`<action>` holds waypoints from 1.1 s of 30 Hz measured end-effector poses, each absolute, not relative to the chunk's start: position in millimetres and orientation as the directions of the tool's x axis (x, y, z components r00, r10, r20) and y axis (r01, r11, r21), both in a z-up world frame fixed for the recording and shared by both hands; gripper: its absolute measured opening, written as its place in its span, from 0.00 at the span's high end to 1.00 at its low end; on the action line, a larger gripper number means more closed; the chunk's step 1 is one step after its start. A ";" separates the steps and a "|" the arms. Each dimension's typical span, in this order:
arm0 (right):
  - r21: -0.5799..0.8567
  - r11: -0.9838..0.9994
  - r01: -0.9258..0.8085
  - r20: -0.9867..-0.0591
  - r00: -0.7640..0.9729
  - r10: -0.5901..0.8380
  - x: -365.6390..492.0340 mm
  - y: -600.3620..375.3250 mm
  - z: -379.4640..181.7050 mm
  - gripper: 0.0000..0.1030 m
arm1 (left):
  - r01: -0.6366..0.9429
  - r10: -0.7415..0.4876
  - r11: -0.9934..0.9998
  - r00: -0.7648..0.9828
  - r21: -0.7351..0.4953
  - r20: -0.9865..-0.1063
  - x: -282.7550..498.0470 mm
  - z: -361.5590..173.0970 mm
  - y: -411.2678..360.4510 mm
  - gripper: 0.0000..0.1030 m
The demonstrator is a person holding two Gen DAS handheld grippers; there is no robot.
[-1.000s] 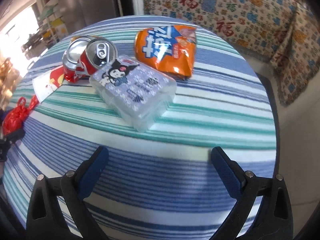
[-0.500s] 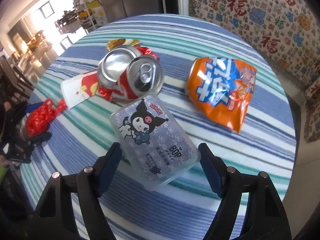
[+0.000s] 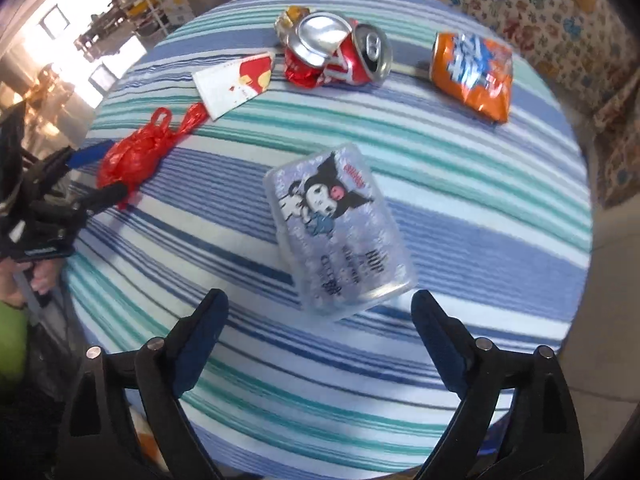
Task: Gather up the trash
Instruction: 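Grasp the clear cartoon-print box with the right tool while the left tool holds the red bag, then carry the red bag with the left tool while the right tool carries the clear box to the basket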
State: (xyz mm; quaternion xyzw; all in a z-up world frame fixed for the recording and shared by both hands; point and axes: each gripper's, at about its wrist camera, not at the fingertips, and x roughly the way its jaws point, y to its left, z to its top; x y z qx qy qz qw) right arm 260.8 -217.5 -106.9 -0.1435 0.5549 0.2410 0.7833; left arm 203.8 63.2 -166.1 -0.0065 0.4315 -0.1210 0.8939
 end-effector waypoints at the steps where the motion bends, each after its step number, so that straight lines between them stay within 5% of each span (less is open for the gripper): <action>1: 0.016 0.837 -0.547 -0.937 0.285 0.204 264.1 -213.8 -103.8 0.06 | 0.219 -0.235 0.968 0.594 -0.127 -0.770 206.3 -163.4 60.3 0.15; 9: -0.056 0.799 -0.599 -0.954 0.268 0.135 304.5 -179.4 -110.8 0.06 | 0.230 -0.194 0.970 0.559 -0.073 -0.806 219.3 -161.3 43.3 0.16; 11: -0.063 0.795 -0.603 -0.956 0.266 0.127 308.9 -174.9 -114.6 0.15 | 0.230 -0.196 0.970 0.561 -0.075 -0.804 218.8 -159.4 44.1 0.17; 12: -0.053 0.794 -0.605 -0.957 0.258 0.133 306.6 -180.9 -116.6 0.23 | 0.235 -0.195 0.969 0.562 -0.071 -0.804 218.0 -159.2 43.9 0.22; 13: -0.043 0.799 -0.600 -0.957 0.255 0.141 306.4 -182.6 -115.9 0.36 | 0.239 -0.191 0.969 0.559 -0.064 -0.807 217.9 -159.6 43.3 0.40; 14: -0.035 0.807 -0.590 -0.954 0.260 0.148 306.0 -184.8 -114.0 0.36 | 0.243 -0.187 0.968 0.549 -0.058 -0.815 217.8 -161.1 42.1 0.57; 33: 0.172 0.918 -0.356 -0.863 0.395 0.315 238.1 -265.9 -67.6 0.36 | 0.306 -0.364 0.926 0.576 -0.219 -0.732 162.4 -118.1 -10.2 0.59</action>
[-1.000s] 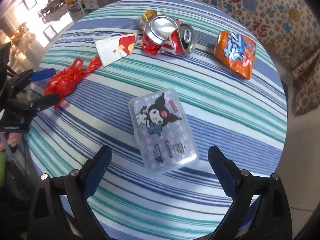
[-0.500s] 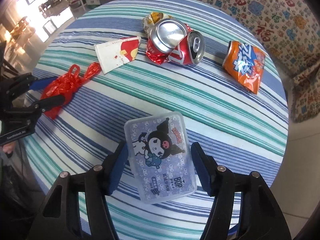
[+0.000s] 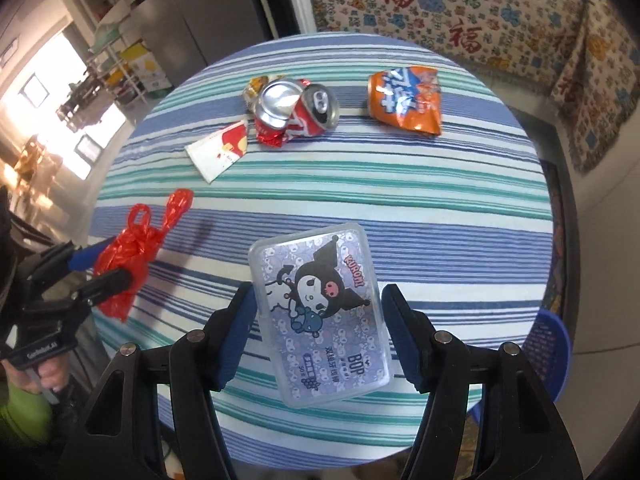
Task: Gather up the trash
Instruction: 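Carry the red bag with the left tool while the right tool carries the clear box to the basket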
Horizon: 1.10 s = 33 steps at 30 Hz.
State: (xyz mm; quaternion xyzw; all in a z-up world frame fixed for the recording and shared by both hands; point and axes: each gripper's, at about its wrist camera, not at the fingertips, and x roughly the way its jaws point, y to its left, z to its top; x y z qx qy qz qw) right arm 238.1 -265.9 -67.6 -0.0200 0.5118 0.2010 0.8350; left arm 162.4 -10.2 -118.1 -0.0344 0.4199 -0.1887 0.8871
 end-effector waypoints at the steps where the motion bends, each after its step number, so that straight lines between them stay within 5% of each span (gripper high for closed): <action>1: 0.177 0.925 -0.336 -0.855 0.412 0.313 235.6 -276.5 -63.1 0.36 | 0.319 -0.373 0.922 0.575 -0.221 -0.729 163.6 -114.9 -21.6 0.59; 9: 0.230 0.972 -0.042 -0.826 0.520 0.218 213.1 -416.4 -50.3 0.36 | 0.470 -0.481 0.852 0.523 -0.233 -0.704 171.2 -102.3 -135.6 0.59; 19: 0.238 0.919 0.315 -0.855 0.516 0.045 184.3 -580.5 -106.9 0.36 | 0.622 -0.574 0.745 0.413 -0.241 -0.707 179.1 -126.8 -293.5 0.59; 33: 0.441 0.762 0.473 -0.813 0.571 0.116 165.6 -671.6 -183.6 0.36 | 0.637 -0.561 0.721 0.305 -0.273 -0.769 224.6 -221.3 -406.9 0.59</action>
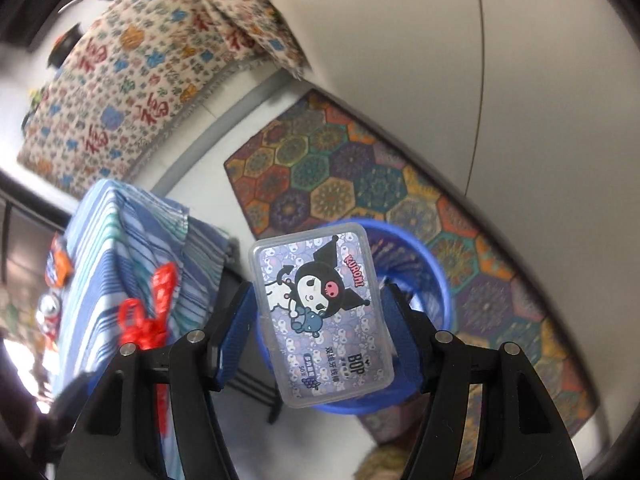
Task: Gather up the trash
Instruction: 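Carry the red bag with the left tool while the right tool carries the clear box to the basket, then open both tools over the blue basket to drop the bag and box, then move both tools back over the table toward the paper cup and cans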
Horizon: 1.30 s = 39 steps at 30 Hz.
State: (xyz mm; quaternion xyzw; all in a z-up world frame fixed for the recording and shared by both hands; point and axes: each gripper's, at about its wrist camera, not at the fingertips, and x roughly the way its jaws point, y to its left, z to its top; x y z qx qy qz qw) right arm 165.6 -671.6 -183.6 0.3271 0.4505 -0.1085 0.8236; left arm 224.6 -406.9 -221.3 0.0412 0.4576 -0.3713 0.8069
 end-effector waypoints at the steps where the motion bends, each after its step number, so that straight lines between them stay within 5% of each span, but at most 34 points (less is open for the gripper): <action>1: 0.451 0.756 0.475 -0.810 0.574 0.122 166.1 -674.6 -184.9 0.36 | 0.636 -0.558 0.722 0.302 -0.272 -0.773 227.6 -226.5 -412.1 0.59; 10: 0.487 0.727 0.484 -0.790 0.599 0.131 174.8 -689.4 -189.6 0.34 | 0.637 -0.535 0.723 0.272 -0.267 -0.800 244.1 -267.4 -440.4 0.58; 12: 0.510 0.710 0.486 -0.775 0.617 0.133 176.0 -691.2 -190.7 0.25 | 0.636 -0.540 0.721 0.268 -0.274 -0.798 244.6 -274.7 -444.2 0.52; 14: 0.513 0.696 0.502 -0.768 0.630 0.112 173.6 -695.2 -188.4 0.19 | 0.627 -0.543 0.723 0.253 -0.292 -0.801 248.7 -281.3 -448.9 0.31; 22: 0.432 0.743 0.512 -0.729 0.682 -0.046 161.4 -695.8 -154.8 0.13 | 0.630 -0.556 0.729 0.317 -0.268 -0.769 236.4 -245.0 -432.3 0.31; 31: 0.196 0.869 0.454 -0.645 0.727 -0.234 166.9 -627.4 -98.8 0.05 | 0.628 -0.512 0.763 0.440 -0.155 -0.738 181.0 -165.1 -315.2 0.28; 39: 0.153 0.971 0.185 -0.610 0.791 -0.055 179.0 -481.8 -72.9 0.03 | 0.419 -0.304 0.906 0.554 -0.056 -0.775 184.8 -173.8 -153.0 0.28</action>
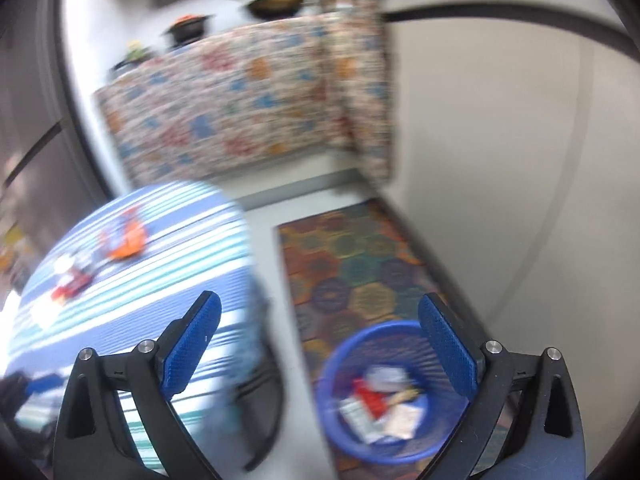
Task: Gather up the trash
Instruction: 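Move both tools back over the table toward the paper cup and cans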
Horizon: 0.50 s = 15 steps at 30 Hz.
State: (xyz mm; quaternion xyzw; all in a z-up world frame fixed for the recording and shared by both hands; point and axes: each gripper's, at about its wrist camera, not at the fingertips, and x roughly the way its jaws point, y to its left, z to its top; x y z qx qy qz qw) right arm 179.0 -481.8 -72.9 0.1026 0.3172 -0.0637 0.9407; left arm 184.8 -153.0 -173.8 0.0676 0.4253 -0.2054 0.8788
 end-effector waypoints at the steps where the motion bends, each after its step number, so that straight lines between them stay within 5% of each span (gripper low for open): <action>1: 0.155 0.978 0.137 -0.622 0.783 -0.011 182.7 -456.1 -76.5 0.03 | 0.388 -0.282 0.920 0.563 -0.053 -0.777 187.2 -173.1 -134.5 0.28; 5: 0.173 0.985 -0.007 -0.715 0.687 0.130 204.4 -370.6 -104.1 0.04 | 0.292 -0.200 0.956 0.605 -0.019 -0.770 202.2 -177.9 -77.9 0.28; 15: 0.027 0.994 -0.108 -0.797 0.598 0.087 265.7 -279.6 -140.6 0.03 | 0.270 -0.153 0.963 0.598 0.018 -0.787 231.4 -192.2 -24.4 0.23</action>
